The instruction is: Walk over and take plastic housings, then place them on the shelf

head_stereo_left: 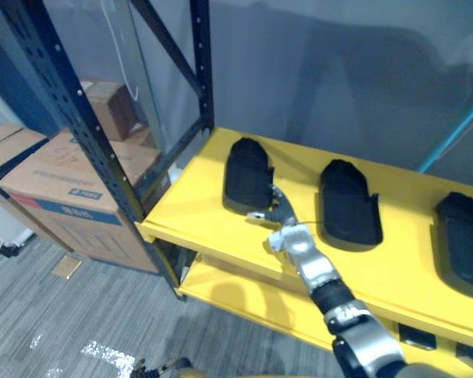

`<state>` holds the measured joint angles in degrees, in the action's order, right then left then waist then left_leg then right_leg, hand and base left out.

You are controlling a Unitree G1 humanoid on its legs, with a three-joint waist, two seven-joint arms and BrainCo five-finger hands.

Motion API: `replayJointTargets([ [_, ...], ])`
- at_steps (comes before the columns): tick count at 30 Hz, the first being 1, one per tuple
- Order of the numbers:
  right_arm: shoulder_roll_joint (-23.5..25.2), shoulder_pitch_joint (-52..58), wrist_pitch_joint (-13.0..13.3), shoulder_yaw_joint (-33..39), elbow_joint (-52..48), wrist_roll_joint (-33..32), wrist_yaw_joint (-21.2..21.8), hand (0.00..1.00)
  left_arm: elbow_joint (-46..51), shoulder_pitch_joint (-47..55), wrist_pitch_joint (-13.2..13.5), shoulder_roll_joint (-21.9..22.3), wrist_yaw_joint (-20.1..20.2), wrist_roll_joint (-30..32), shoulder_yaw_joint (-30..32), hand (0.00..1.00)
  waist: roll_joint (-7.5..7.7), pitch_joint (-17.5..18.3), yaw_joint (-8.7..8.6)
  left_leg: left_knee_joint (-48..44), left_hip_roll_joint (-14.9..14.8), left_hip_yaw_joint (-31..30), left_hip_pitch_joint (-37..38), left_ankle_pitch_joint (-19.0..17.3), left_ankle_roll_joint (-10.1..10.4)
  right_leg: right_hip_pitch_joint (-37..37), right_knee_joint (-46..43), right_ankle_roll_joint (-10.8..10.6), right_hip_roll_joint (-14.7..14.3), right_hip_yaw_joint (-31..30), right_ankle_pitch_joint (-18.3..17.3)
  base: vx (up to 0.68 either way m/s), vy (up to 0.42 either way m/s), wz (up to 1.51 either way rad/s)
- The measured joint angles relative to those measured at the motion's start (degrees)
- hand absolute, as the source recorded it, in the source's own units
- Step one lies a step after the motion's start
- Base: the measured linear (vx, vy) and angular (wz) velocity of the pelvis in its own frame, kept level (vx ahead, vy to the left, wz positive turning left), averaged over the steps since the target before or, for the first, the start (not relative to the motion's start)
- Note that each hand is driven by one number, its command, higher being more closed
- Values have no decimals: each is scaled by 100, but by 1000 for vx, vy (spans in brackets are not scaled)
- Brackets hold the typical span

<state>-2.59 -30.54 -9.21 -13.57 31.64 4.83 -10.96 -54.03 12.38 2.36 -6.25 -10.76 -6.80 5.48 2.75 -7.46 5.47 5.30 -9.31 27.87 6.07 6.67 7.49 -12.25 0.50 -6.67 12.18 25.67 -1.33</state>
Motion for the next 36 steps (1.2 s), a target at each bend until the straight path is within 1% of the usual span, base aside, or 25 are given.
replayJointTargets([
  [4, 19, 18, 0, -140, -230, -2, 67, 0, 12, -25, 1, 10, -25, 0, 0, 0, -20, -114, -7, 0, -1, 86, 79, -29, 12, -9, -3, -1, 11, -77, 1, 5, 8, -10],
  [13, 46, 84, 0, -301, -436, -12, 222, 0, 12, -25, 4, 8, -31, -1, -1, 0, -16, -115, -13, 0, -1, 90, 91, -48, 31, 0, -58, -1, 16, -60, 1, 1, 1, -1],
  [18, 73, 84, 1, -453, -457, -18, 239, 0, 10, -24, 6, 7, -32, -1, -1, 0, -16, -115, -22, 0, -1, 88, 103, -50, 33, 4, -98, -2, 24, -59, 2, 0, 0, 0],
  [24, 101, 146, 0, -471, -486, -141, 352, 0, 6, -23, 7, 7, -34, -2, -1, 0, -15, -114, -23, 0, -1, 85, 103, -85, 36, 3, -104, -1, 29, -60, 1, 0, 0, 0],
  [27, 100, 251, 1, -476, -647, -194, 364, 0, 4, -21, 12, 7, -33, -1, -1, 0, -13, -112, -24, 0, 3, 86, 103, -93, 35, 5, -107, 0, 34, -61, 1, 0, 0, 0],
  [34, 98, 280, 1, -571, -659, -180, 344, 0, 1, -22, 13, 4, -34, -3, 0, 0, -4, -107, -25, 0, 9, 88, 102, -85, 20, 7, -108, 2, 37, -62, 0, 0, 0, 0],
  [36, 82, 280, 4, -576, -662, -81, 231, 0, 2, -21, 15, 4, -35, -3, -2, 0, 3, -102, -25, -1, 7, 90, 102, -52, 17, 19, -127, 5, 40, -78, 4, 0, 0, 0],
])
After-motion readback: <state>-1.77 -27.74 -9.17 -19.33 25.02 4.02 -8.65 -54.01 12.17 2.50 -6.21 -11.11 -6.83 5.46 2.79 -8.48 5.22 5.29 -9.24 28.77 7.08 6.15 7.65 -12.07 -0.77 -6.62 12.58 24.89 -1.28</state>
